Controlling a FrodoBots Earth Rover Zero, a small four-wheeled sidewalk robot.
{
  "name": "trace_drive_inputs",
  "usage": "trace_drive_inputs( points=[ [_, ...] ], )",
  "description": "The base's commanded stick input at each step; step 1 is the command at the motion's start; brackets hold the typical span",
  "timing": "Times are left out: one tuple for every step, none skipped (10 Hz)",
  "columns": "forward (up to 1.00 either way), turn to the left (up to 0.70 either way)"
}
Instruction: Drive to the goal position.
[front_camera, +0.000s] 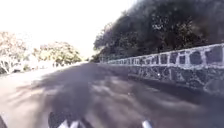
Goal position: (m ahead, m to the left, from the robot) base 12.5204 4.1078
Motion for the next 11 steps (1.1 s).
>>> trace_drive_inputs(
  points=[
    [0.7, 0.0],
    [0.7, 0.0],
    [0.7, 0.0],
    [0.7, 0.0],
    [0.7, 0.0],
    [0.7, 0.0],
    [0.7, 0.0],
    [0.7, 0.0],
    [0.7, 0.0],
    [0.7, 0.0],
    [0.7, 0.0]
  ],
)
